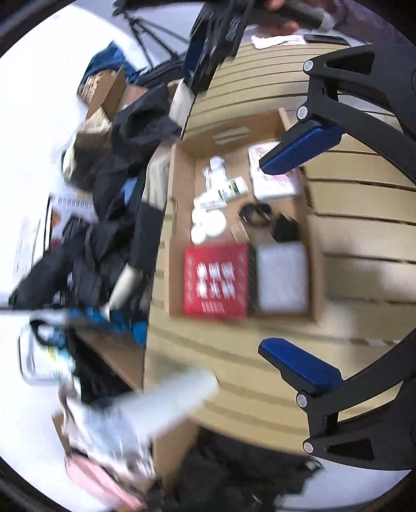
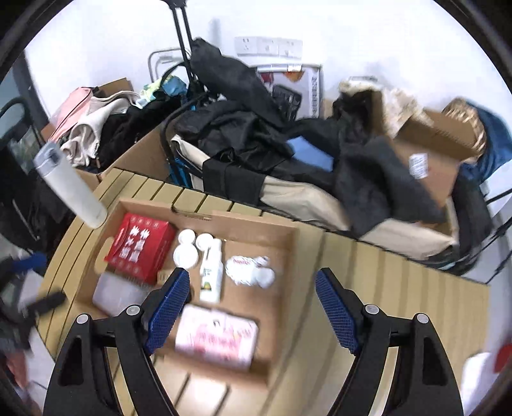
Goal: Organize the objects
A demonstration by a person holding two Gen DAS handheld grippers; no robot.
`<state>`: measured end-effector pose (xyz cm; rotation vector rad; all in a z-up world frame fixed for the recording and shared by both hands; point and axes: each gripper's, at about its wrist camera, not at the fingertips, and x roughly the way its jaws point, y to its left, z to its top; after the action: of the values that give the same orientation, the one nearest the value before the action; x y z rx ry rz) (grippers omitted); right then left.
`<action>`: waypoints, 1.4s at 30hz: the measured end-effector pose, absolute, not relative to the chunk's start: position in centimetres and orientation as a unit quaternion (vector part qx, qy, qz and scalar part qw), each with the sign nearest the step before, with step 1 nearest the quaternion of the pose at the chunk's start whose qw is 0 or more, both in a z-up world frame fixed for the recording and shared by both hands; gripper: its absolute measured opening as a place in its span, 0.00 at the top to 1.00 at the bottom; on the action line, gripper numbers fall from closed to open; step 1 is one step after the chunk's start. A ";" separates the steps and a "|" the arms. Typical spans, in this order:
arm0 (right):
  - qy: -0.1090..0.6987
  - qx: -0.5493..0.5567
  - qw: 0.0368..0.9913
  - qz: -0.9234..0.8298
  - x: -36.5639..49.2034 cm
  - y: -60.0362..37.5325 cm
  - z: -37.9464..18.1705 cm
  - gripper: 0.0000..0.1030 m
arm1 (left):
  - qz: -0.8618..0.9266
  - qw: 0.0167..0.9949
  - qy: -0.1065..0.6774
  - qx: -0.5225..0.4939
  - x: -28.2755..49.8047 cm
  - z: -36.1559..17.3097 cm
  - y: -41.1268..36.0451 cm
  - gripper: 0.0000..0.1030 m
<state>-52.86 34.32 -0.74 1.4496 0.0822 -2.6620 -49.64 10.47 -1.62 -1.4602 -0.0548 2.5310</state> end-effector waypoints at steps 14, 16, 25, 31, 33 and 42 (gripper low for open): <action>0.045 0.428 0.067 -0.900 -35.8 32.3 8.1 0.18 | 0.903 0.074 0.011 -0.422 -34.6 6.6 5.7 0.00; 0.041 0.409 0.074 -0.909 -32.4 31.9 8.5 0.18 | 0.914 0.066 0.016 -0.400 -30.7 7.3 5.0 0.00; 0.054 0.351 0.085 -0.931 -15.1 30.7 7.7 0.18 | 0.953 0.018 0.054 -0.299 -15.1 7.4 2.1 0.00; 0.021 0.328 0.044 -0.943 -4.5 29.1 3.0 0.18 | 0.949 0.011 -0.027 -0.314 -6.5 2.8 0.2 0.00; -0.005 0.318 0.037 -0.947 -1.9 28.5 1.3 0.18 | 0.943 0.028 -0.040 -0.328 -5.1 1.2 0.5 0.00; 0.011 0.284 0.058 -0.957 1.5 25.8 1.7 0.18 | 0.947 0.028 0.000 -0.321 -2.5 0.7 1.9 0.00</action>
<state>1.48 25.76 1.65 0.8595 0.0334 -2.9007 -2.55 1.89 0.70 -0.9897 0.0010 2.9231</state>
